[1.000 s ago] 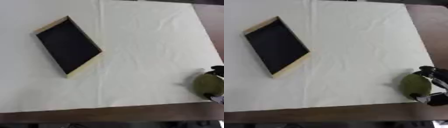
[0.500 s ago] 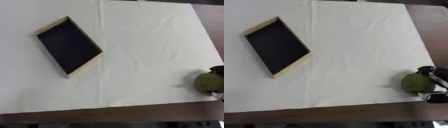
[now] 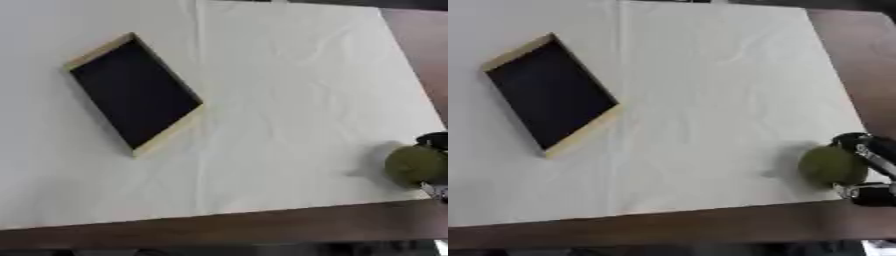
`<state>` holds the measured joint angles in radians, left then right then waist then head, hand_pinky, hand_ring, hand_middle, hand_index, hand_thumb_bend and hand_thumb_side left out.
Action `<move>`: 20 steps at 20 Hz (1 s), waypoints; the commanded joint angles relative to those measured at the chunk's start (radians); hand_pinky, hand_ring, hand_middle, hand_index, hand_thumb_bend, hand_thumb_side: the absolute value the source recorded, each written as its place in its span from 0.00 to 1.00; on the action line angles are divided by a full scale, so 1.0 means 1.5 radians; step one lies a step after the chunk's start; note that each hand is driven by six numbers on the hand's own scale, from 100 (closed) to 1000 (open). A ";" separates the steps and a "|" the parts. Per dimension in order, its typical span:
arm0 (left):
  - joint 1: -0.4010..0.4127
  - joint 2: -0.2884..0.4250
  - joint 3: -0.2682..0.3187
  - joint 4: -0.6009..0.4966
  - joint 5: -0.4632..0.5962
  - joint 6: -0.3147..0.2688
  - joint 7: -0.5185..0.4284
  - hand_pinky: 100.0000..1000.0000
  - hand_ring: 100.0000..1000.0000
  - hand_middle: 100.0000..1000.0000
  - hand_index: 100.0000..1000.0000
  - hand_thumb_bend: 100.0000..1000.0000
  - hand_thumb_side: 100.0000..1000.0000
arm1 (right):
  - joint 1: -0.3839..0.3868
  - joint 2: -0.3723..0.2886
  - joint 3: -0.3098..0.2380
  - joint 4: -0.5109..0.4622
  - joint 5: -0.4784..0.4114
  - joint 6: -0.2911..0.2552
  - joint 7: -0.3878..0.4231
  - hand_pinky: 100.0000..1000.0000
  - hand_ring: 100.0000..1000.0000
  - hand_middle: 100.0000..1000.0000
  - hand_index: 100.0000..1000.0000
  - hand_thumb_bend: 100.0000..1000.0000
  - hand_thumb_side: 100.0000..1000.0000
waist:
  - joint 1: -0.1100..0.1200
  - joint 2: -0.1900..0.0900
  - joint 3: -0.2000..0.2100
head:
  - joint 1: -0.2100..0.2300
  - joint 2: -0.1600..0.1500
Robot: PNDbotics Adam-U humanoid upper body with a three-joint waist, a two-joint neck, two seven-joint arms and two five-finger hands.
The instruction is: Pick up objects on the table and place them in the box.
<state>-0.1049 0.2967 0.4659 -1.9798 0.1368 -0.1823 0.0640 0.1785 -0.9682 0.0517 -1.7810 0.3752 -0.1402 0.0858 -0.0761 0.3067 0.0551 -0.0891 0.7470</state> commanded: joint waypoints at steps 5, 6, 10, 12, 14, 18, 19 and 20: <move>-0.004 0.010 0.006 -0.013 0.000 0.001 0.001 0.65 0.66 0.69 0.72 0.00 0.56 | 0.008 -0.015 -0.040 -0.085 -0.021 0.011 0.003 0.83 0.85 0.43 0.70 0.00 0.00 | 0.000 -0.010 -0.003 | -0.001 0.000; -0.005 0.010 0.006 -0.013 0.000 0.001 0.001 0.65 0.66 0.69 0.72 0.00 0.56 | 0.006 -0.017 -0.043 -0.097 -0.023 0.014 0.003 0.83 0.85 0.43 0.70 0.00 0.00 | 0.000 -0.011 -0.003 | -0.001 0.000; -0.005 0.010 0.006 -0.013 0.000 0.001 0.001 0.65 0.66 0.69 0.72 0.00 0.56 | -0.003 -0.024 -0.050 -0.139 -0.028 0.026 0.000 0.83 0.84 0.43 0.70 0.00 0.00 | 0.000 -0.010 -0.001 | -0.001 -0.001; -0.005 0.009 0.006 -0.013 0.000 0.000 0.000 0.65 0.66 0.69 0.72 0.00 0.56 | -0.019 -0.029 -0.054 -0.144 -0.036 0.020 -0.007 0.82 0.83 0.42 0.70 0.00 0.00 | 0.000 -0.010 0.001 | -0.001 -0.003; -0.006 0.009 0.006 -0.013 0.000 0.000 0.000 0.65 0.66 0.69 0.72 0.00 0.56 | -0.036 -0.036 -0.054 -0.146 -0.051 0.007 -0.011 0.82 0.82 0.42 0.70 0.00 0.00 | -0.001 -0.009 0.003 | 0.000 -0.005; -0.008 0.009 0.004 -0.013 0.001 0.000 -0.003 0.65 0.66 0.69 0.72 0.00 0.56 | -0.086 -0.058 -0.052 -0.146 -0.087 -0.018 -0.014 0.81 0.80 0.41 0.69 0.00 0.00 | -0.001 -0.007 0.007 | 0.002 -0.009; -0.009 0.008 0.003 -0.013 0.002 0.000 -0.003 0.65 0.66 0.69 0.72 0.00 0.56 | -0.103 -0.065 -0.050 -0.146 -0.096 -0.022 -0.014 0.80 0.79 0.41 0.69 0.00 0.00 | -0.002 -0.007 0.010 | 0.001 -0.011; -0.009 0.008 0.003 -0.013 0.002 0.000 -0.004 0.65 0.66 0.69 0.72 0.00 0.56 | -0.120 -0.072 -0.047 -0.146 -0.106 -0.025 -0.013 0.80 0.78 0.41 0.69 0.00 0.00 | -0.002 -0.007 0.012 | 0.000 -0.012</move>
<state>-0.1101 0.2967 0.4658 -1.9798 0.1371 -0.1814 0.0619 0.0079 -1.0245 -0.0062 -1.9794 0.2397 -0.1673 0.0688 -0.0812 0.3097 0.0756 -0.0886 0.7416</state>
